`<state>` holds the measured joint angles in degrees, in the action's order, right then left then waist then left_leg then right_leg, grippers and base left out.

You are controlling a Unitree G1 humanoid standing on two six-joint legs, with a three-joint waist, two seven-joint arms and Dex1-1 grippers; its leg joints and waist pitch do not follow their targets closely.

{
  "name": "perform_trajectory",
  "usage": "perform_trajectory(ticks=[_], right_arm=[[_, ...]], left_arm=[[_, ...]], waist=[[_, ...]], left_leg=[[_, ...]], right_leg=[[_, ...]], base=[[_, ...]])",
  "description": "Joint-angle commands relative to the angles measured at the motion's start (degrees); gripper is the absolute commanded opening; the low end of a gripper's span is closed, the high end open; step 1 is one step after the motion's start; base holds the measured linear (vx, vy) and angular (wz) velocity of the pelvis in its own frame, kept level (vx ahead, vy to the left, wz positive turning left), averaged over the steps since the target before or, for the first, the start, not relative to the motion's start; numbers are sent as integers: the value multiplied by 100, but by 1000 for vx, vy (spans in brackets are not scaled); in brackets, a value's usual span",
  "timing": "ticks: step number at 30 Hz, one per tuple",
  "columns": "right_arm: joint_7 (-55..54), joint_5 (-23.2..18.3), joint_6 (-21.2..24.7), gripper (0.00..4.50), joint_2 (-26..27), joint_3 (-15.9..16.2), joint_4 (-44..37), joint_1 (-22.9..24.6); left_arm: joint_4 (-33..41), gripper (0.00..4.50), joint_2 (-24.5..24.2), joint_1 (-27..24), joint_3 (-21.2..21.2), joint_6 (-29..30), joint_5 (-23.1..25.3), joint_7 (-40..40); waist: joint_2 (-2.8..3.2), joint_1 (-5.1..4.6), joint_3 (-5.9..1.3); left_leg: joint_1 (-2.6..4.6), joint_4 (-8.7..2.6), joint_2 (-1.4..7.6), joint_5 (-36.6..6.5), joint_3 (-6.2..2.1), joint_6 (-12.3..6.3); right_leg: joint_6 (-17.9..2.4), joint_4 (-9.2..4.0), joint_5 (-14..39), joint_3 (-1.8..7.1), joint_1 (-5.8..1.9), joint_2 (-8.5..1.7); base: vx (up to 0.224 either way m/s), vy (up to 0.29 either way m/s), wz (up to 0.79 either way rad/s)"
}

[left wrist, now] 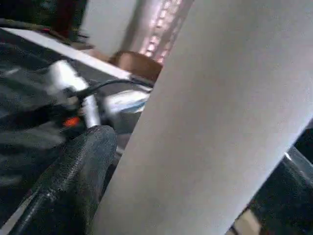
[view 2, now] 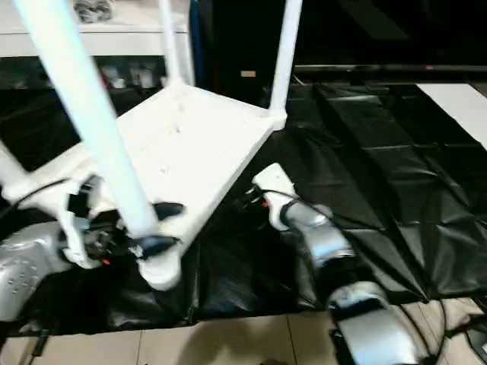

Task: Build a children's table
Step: Rotate table base

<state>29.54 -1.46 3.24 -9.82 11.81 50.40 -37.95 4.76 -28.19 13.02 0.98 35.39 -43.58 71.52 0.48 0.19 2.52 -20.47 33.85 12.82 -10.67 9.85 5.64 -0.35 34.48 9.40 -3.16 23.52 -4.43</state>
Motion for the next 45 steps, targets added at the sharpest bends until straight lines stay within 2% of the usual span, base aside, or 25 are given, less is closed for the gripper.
perform_trajectory(ticks=[1, 4, 8, 10, 12, 15, 17, 18, 20, 23, 24, 26, 28, 29, 30, 32, 33, 35, 36, 37, 40, 41, 42, 44, 45], right_arm=[[184, 11, -195, 450, 107, 55, 132, -128], [379, -51, -380, 450, 300, 94, 176, -130], [619, -160, -594, 450, 517, 27, 319, -169], [669, -176, -699, 450, 606, -24, 432, -206], [603, -115, -810, 450, 674, -31, 578, -260], [595, -100, -866, 450, 698, -49, 649, -290], [337, -3, -953, 450, 697, -102, 788, -361], [314, 0, -995, 450, 691, -138, 834, -377], [377, -50, -1097, 450, 667, -223, 861, -368], [598, -65, -1175, 450, 678, -225, 844, -360], [576, -67, -1242, 450, 699, -263, 893, -384], [448, -127, -1247, 450, 748, -383, 1000, -454], [171, -40, -1354, 450, 706, -399, 1114, -489], [91, -44, -1366, 450, 684, -434, 1135, -491], [30, -65, -1419, 450, 641, -507, 1144, -480], [-10, -128, -1473, 450, 537, -634, 1108, -436], [-5, -153, -1498, 450, 470, -691, 1066, -401], [107, -220, -1523, 450, 348, -791, 922, -304], [196, -246, -1530, 450, 265, -830, 817, -241], [287, -272, -1534, 450, 197, -855, 699, -167], [549, -354, -1559, 450, -74, -917, 316, 104], [601, -377, -1557, 450, -135, -932, 228, 164], [643, -392, -1557, 450, -191, -937, 119, 244], [703, -388, -1567, 450, -352, -956, -101, 402], [764, -418, -1522, 450, -423, -981, -212, 481]], left_arm=[[364, 439, 70, 52, 144, 233, -195, -54], [548, 439, 212, 96, 304, 322, -243, -132], [575, 439, 394, 139, 436, 316, -209, -245], [597, 439, 471, 182, 509, 316, -201, -289], [584, 439, 592, 265, 596, 297, -163, -341], [577, 439, 662, 311, 630, 314, -156, -372], [326, 439, 828, 460, 684, -15, 182, -515], [195, 439, 860, 514, 686, -151, 305, -542], [-136, 439, 864, 643, 682, -477, 598, -560], [-379, 439, 903, 781, 656, -611, 691, -584], [-506, 439, 944, 855, 665, -712, 759, -615], [-786, 439, 1034, 1032, 709, -863, 894, -674], [-1207, 439, 1142, 1275, 813, -1156, 1174, -754], [-1372, 439, 1188, 1364, 828, -1248, 1257, -800], [-1644, 439, 1258, 1485, 844, -1472, 1451, -914], [-2103, 439, 1362, 1673, 865, -1802, 1743, -1115], [-2340, 439, 1403, 1758, 880, -2039, 1915, -1233], [-2735, 439, 1467, 1892, 890, -2412, 2205, -1525], [-2889, 439, 1517, 1959, 869, -2574, 2304, -1667], [-2973, 439, 1560, 1990, 829, -2733, 2349, -1746], [-3066, 439, 1686, 2040, 690, -2920, 2341, -1873], [-3109, 439, 1698, 2051, 677, -2991, 2375, -1892], [-3174, 439, 1653, 2044, 679, -3139, 2467, -1911], [-3236, 439, 1527, 1981, 668, -3368, 2529, -1724], [-3199, 439, 1455, 1910, 651, -3338, 2498, -1620]], waist=[[-1, -5, -346], [13, -14, -341], [-12, -55, -330], [-21, -104, -323], [-14, -126, -316], [-34, -136, -317], [-3, -141, -319], [-15, -140, -317], [-12, -141, -313], [-13, -158, -322], [-29, -156, -332], [-17, -137, -341], [-70, -129, -347], [-62, -121, -337], [-96, -115, -338], [-96, -103, -334], [-153, -99, -335], [-154, -92, -336], [-150, -68, -346], [-155, -51, -350], [-147, -19, -365], [-139, 0, -363], [-104, 27, -369], [-124, 15, -367], [-114, 25, -356]], left_leg=[[10, -387, -32, -1277, 83, -33], [28, -387, -20, -1299, 88, -39], [0, -386, -34, -1335, 82, -35], [-11, -381, -36, -1427, 78, -43], [-22, -383, -36, -1460, 67, -30], [-22, -367, -41, -1464, 70, -27], [-13, -361, -41, -1465, 72, -28], [11, -358, -38, -1519, 78, -36], [0, -361, -51, -1579, 72, -49], [-18, -361, -47, -1629, 58, -53], [4, -345, -51, -1586, 72, -78], [-3, -347, -48, -1450, 71, -97], [10, -344, -43, -1438, 78, -122], [10, -349, -49, -1444, 80, -131], [15, -346, -48, -1458, 86, -141], [-4, -347, -53, -1463, 77, -155], [-14, -340, -65, -1447, 81, -192], [-36, -341, -59, -1368, 73, -221], [-9, -325, -55, -1377, 84, -243], [-35, -321, -60, -1267, 83, -280], [-42, -304, -60, -1118, 93, -360], [-39, -309, -56, -1118, 92, -377], [-45, -306, -60, -1098, 83, -392], [-53, -311, -60, -1159, 82, -391], [-48, -317, -62, -1227, 83, -375]], right_leg=[[-1340, -299, 1173, 180, -303, -177], [-1391, -298, 1078, 182, -297, -171], [-1391, -296, 1122, 186, -320, -176], [-1379, -314, 1273, 188, -323, -181], [-1336, -318, 1424, 189, -314, -180], [-1279, -333, 1594, 207, -304, -176], [-1284, -338, 1556, 212, -290, -167], [-1282, -359, 1605, 210, -269, -163], [-1258, -356, 1621, 207, -281, -152], [-1205, -352, 1717, 203, -294, -168], [-1235, -366, 1650, 211, -272, -159], [-1331, -332, 1400, 216, -287, -161], [-1392, -333, 1348, 211, -280, -163], [-1389, -334, 1360, 213, -275, -158], [-1371, -344, 1389, 215, -276, -162], [-1310, -350, 1468, 214, -292, -172], [-1229, -367, 1559, 213, -297, -168], [-1190, -358, 1567, 212, -306, -181], [-1167, -373, 1611, 215, -293, -184], [-1180, -363, 1449, 219, -322, -178], [-1279, -347, 1218, 216, -326, -176], [-1300, -346, 1196, 211, -326, -174], [-1315, -338, 1172, 208, -333, -184], [-1301, -357, 1205, 199, -331, -174], [-1283, -371, 1308, 198, -325, -175]], base=[[0, 0, 0], [0, 0, 0], [0, 0, 0], [0, 0, 0], [0, 0, 0], [0, 0, 0], [0, 0, 0], [0, 0, 0], [0, 0, 0], [0, 0, 0], [0, 0, 0], [0, 0, 0], [0, 0, 0], [0, 0, 0], [0, 0, 0], [0, 0, 0], [0, 0, 0], [0, 0, 0], [0, 0, 0], [0, 0, 0], [0, 0, 0], [0, 0, 0], [0, 0, 0], [0, 0, 0], [0, 0, 0]])
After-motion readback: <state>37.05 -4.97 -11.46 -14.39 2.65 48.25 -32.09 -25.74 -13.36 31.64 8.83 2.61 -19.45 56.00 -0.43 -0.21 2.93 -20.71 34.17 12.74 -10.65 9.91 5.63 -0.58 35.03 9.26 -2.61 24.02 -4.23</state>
